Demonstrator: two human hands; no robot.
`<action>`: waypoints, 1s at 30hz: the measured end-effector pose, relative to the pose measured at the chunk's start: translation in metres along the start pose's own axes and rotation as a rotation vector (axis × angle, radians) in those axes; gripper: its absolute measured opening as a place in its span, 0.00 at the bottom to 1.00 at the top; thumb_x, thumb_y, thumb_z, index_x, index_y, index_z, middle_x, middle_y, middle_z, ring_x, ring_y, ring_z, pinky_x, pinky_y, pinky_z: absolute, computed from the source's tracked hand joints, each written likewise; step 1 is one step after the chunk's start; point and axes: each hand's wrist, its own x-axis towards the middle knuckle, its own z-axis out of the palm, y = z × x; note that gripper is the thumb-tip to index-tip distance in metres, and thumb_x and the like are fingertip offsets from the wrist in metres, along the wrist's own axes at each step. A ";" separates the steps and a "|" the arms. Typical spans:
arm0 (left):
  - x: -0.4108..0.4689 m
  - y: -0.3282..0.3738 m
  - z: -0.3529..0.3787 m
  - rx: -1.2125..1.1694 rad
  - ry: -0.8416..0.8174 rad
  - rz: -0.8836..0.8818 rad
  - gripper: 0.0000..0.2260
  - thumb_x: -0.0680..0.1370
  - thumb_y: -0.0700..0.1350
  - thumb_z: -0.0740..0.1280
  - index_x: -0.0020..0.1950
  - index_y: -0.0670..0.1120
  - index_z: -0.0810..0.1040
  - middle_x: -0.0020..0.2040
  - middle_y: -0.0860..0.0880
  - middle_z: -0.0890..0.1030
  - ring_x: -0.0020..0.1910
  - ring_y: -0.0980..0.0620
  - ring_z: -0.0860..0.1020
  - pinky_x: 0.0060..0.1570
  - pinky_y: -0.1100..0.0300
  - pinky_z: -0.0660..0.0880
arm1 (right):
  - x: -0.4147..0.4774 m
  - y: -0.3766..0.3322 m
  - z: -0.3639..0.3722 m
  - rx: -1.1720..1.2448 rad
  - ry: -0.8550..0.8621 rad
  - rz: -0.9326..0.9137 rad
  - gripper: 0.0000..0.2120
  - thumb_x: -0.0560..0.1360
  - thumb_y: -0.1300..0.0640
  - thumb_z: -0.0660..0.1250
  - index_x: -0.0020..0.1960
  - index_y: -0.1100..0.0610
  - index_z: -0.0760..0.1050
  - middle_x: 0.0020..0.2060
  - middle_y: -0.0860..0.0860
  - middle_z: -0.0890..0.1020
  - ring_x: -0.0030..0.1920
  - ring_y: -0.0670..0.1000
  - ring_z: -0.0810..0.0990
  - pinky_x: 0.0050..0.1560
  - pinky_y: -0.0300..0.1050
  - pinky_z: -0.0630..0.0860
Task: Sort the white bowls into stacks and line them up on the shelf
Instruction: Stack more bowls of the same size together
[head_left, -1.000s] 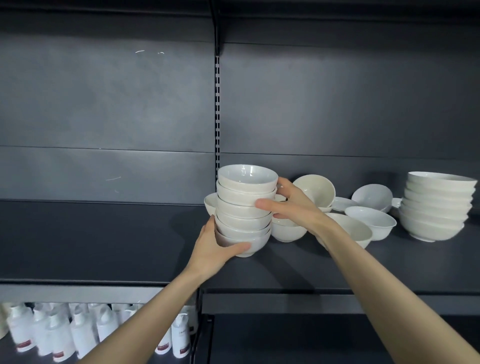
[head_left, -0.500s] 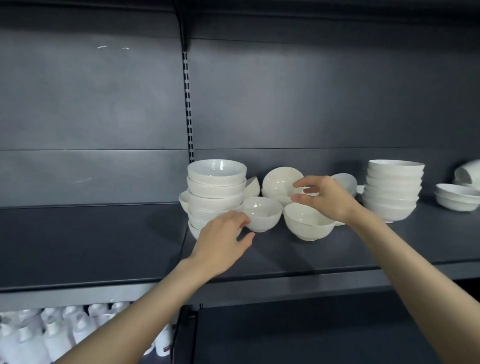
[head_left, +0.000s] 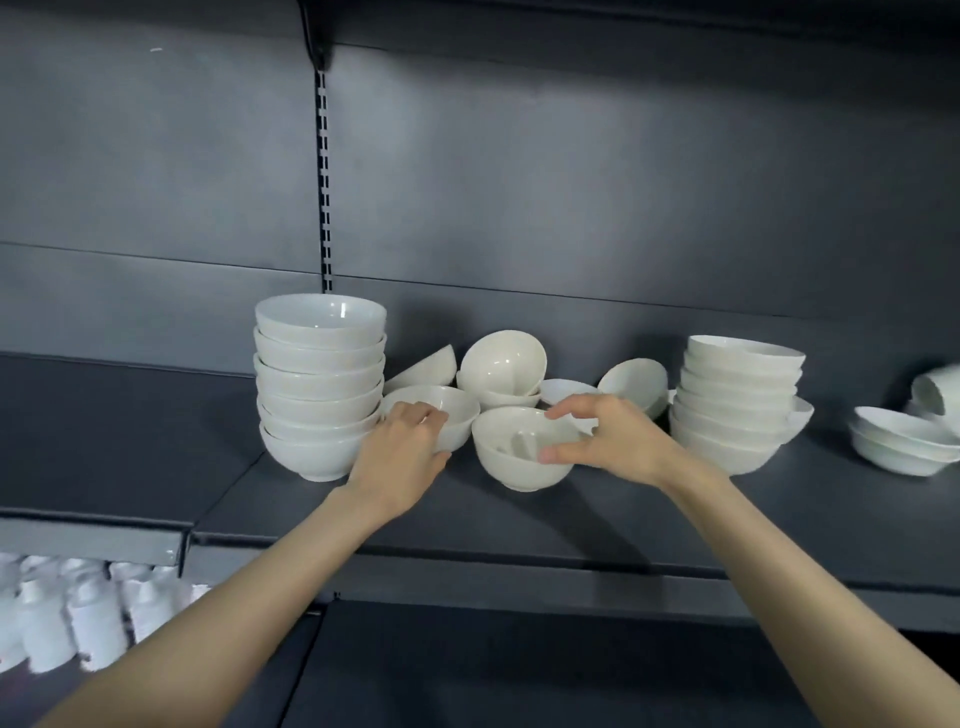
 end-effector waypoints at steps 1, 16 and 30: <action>0.001 0.002 0.003 0.001 -0.007 -0.033 0.20 0.80 0.48 0.63 0.70 0.44 0.69 0.67 0.47 0.72 0.67 0.45 0.68 0.61 0.52 0.71 | 0.001 0.005 0.000 0.004 -0.029 -0.014 0.24 0.65 0.46 0.78 0.59 0.49 0.78 0.50 0.41 0.77 0.54 0.43 0.73 0.53 0.35 0.67; -0.001 0.007 0.010 -0.182 0.116 -0.077 0.07 0.79 0.41 0.64 0.52 0.38 0.78 0.48 0.41 0.80 0.48 0.40 0.75 0.47 0.48 0.72 | 0.000 0.038 0.006 0.179 -0.065 -0.148 0.08 0.65 0.57 0.79 0.37 0.59 0.82 0.35 0.46 0.82 0.35 0.39 0.76 0.46 0.39 0.76; -0.022 0.005 0.006 -0.293 0.209 0.106 0.04 0.77 0.38 0.67 0.50 0.39 0.81 0.45 0.43 0.81 0.45 0.43 0.76 0.44 0.57 0.69 | -0.027 0.024 -0.006 0.323 0.162 -0.127 0.05 0.67 0.61 0.77 0.35 0.58 0.82 0.30 0.47 0.79 0.30 0.39 0.71 0.36 0.28 0.67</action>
